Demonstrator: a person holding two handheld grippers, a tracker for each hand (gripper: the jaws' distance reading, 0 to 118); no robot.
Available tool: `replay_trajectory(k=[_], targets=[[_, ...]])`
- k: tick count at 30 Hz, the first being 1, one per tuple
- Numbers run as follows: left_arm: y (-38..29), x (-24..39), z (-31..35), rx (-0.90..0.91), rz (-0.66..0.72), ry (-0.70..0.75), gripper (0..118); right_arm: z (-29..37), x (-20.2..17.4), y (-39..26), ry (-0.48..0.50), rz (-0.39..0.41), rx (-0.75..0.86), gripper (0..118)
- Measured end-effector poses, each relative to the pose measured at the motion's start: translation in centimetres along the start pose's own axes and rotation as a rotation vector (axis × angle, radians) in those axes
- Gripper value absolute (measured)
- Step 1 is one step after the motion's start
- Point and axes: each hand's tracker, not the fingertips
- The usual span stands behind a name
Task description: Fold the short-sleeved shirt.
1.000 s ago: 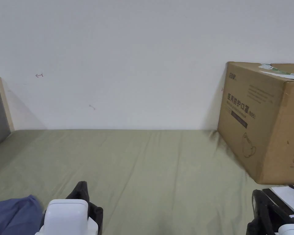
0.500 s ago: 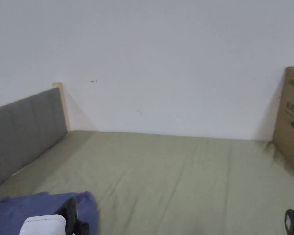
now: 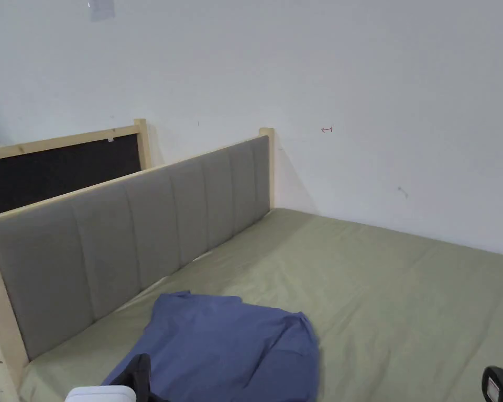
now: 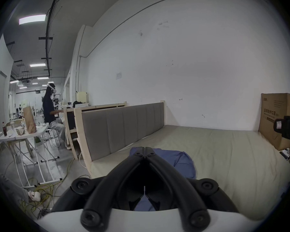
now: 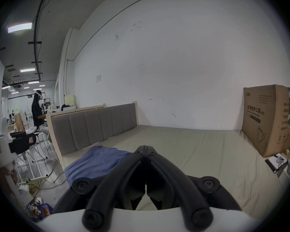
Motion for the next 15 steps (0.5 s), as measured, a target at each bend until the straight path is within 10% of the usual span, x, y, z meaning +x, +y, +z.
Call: replay_trajectory(k=[7,11,15], targets=[[2.1,2.3,-21.5,-0.546,0.237,-0.293,7,0.6,4.4,-1.0,-0.113,-0.011,-0.142,0],[-3.2,5.9,-33.3,-0.878,0.146,-0.412,95,-0.5,6.9,-2.7,-0.178,-0.058,-0.241,0],[-9.1,9.9,-39.7,-0.912,-0.059,-0.333,104,-2.0,9.1,-5.3,-0.24,-0.089,-0.341,0]])
